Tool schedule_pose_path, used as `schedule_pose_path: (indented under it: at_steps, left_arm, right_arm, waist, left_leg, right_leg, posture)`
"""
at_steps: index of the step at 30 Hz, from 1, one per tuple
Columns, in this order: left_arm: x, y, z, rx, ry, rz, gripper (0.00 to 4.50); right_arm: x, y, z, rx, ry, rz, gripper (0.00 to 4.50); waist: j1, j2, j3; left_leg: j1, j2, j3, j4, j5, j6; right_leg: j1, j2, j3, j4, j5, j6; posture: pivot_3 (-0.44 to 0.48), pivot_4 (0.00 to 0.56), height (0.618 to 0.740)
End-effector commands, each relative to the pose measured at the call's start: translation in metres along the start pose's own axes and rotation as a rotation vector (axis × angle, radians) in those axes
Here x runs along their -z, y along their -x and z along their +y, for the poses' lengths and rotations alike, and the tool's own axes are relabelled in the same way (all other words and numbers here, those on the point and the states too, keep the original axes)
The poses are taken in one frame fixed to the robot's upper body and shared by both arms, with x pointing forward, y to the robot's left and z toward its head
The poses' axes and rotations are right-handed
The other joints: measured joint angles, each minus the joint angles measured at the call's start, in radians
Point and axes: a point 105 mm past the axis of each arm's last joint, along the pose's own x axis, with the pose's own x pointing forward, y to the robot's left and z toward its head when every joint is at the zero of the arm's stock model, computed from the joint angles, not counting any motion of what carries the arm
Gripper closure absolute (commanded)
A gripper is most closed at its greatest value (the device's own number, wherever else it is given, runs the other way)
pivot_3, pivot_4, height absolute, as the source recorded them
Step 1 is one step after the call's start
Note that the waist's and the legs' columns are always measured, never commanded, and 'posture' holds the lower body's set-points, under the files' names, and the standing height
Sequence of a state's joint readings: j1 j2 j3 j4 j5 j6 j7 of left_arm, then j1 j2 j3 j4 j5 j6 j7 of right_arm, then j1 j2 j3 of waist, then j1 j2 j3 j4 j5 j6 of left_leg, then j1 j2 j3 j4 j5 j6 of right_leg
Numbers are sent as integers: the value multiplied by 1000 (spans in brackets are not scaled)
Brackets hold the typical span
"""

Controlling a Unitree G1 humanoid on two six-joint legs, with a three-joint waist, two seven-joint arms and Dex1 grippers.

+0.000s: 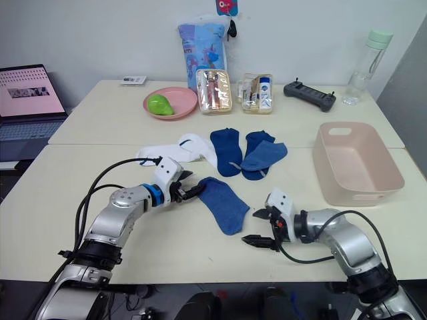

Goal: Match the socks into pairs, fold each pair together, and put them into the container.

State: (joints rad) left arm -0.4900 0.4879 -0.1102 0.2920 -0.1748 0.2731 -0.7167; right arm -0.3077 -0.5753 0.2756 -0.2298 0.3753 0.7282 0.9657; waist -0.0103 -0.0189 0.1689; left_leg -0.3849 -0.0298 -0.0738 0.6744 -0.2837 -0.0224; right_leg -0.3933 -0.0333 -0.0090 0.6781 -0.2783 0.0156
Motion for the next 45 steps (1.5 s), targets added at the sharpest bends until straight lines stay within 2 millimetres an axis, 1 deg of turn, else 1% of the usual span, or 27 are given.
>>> schedule_pose_path:
  at_steps: [1, 4, 7, 8, 10, 14, 15, 17, 21, 25, 28, 30, 32, 34, 37, 39, 41, 45]
  left_arm:
    - [-13, 2, 1, 11, -23, -45, 2476]
    - [-14, 3, 0, 15, -22, -49, 3444]
    - [-15, 4, -1, 20, -21, -51, 4450]
    - [-15, 4, -2, 22, -20, -52, 4500]
    - [-15, 5, -3, 27, -16, -55, 4500]
    - [-16, 5, -6, 33, -6, -60, 4500]
    - [-16, 5, -6, 34, -5, -60, 4500]
    - [-16, 6, -8, 35, 1, -62, 4500]
    - [-16, 8, -9, 26, 27, -70, 4500]
    - [-12, 19, -11, 14, 54, -62, 4500]
    - [-9, 32, -18, 17, 130, -56, 4500]
    - [-8, 42, -27, 30, 181, -55, 4500]
    - [-6, 52, -30, 9, 230, -60, 4500]
    - [-5, 60, -31, -19, 260, -62, 4500]
    - [-2, 64, -35, -29, 274, -52, 4500]
    - [-2, 64, -37, -26, 273, -49, 4500]
    - [-2, 62, -41, -20, 274, -50, 4500]
    - [-3, 60, -46, -6, 266, -51, 4500]
  right_arm:
    - [-4, -7, 2, -40, 9, -9, 0]
    - [-9, -13, -1, -45, 3, -33, 608]
    - [-7, -17, -4, -50, 7, -18, 1646]
    - [-5, -18, -4, -52, 11, -13, 2071]
    - [-5, -19, -5, -54, 13, -16, 2719]
    - [-9, -20, -8, -44, 12, -41, 4273]
    - [-9, -20, -10, -38, 12, -49, 4473]
    - [-11, -19, -11, -32, 8, -63, 4473]
    - [-12, -12, -12, -31, 3, -73, 4473]
    - [-15, 3, -18, -22, 9, -66, 4473]
    - [-18, 13, -27, 9, 17, -63, 4473]
    - [-18, 18, -35, 49, 23, -41, 4473]
    - [-19, 21, -37, 48, 15, -27, 4473]
    - [-18, 22, -31, 29, 7, -15, 4473]
    - [-17, 20, -8, -87, -23, -8, 3891]
    - [-17, 19, -4, -98, -43, -10, 3251]
    - [-13, 10, -9, -55, -64, 11, 2513]
    - [-5, 0, -9, -43, -88, 43, 2513]
  waist:
    - [0, 0, 0]
    - [-4, 0, 0]
    - [-3, 0, 0]
    - [-3, 0, 0]
    - [-3, 0, 0]
    - [-3, 0, 0]
    - [-3, 0, 0]
    - [-3, 0, 0]
    - [-3, 0, 0]
    - [-2, 0, 0]
    - [-6, 0, 0]
    - [-10, 0, 0]
    - [-11, 0, 0]
    - [-11, 0, 0]
    - [-9, 0, 0]
    - [-6, 0, 0]
    - [-4, 0, 0]
    - [-4, 0, 0]
  left_leg:
    - [0, 0, 0, 0, 0, 0]
    - [0, 0, 0, 0, 0, 0]
    - [0, 0, 0, 0, 0, 0]
    - [0, 0, 0, 0, 0, 0]
    - [0, 0, 0, 0, 0, 0]
    - [0, 0, 0, 0, 0, 0]
    - [0, 0, 0, 0, 0, 0]
    - [0, 0, 0, 0, 0, 0]
    - [0, 0, 0, 0, 0, 0]
    - [0, 0, 0, 0, 0, 0]
    - [0, 1, 0, 0, 0, 0]
    - [0, 1, 0, 0, 0, 0]
    - [0, 1, 0, 0, 0, 0]
    - [0, 1, -1, 0, 0, 0]
    - [0, 1, -1, 0, 0, 0]
    - [0, 1, -1, 0, 0, 0]
    - [0, 1, 0, 0, 0, 0]
    - [0, 1, -1, 0, 0, 0]
  right_leg:
    - [0, 0, 0, 0, 0, 0]
    - [0, 0, 0, 1, 0, 0]
    - [0, 0, 0, 1, 0, 0]
    - [0, 0, 0, 1, 0, 0]
    - [0, 0, 0, 1, 0, 0]
    - [0, 0, 0, 1, 0, 0]
    - [0, 0, 0, 1, 0, 0]
    - [0, 0, 0, 1, 0, 0]
    - [0, 0, 0, 1, 0, 0]
    - [0, 0, 0, 1, 0, 0]
    - [0, 0, 0, 1, 0, 0]
    - [0, 0, 0, 1, 0, 0]
    - [0, 0, 0, 1, 0, 0]
    - [0, 0, 0, 1, 0, 0]
    - [0, 0, 0, 0, 0, 0]
    - [0, 0, 0, 0, 0, 0]
    - [0, 0, 0, 0, 0, 0]
    - [0, 0, 0, 0, 0, 0]
  posture:
    - [0, 150, 740]
    - [0, 150, 740]
    - [0, 150, 740]
    - [0, 150, 740]
    - [0, 150, 740]
    - [0, 150, 740]
    - [0, 150, 740]
    - [0, 150, 740]
    - [0, 150, 740]
    - [0, 150, 740]
    - [0, 150, 740]
    - [0, 150, 740]
    - [0, 150, 740]
    - [0, 150, 740]
    - [0, 150, 740]
    - [0, 150, 740]
    - [0, 150, 740]
    - [0, 150, 740]
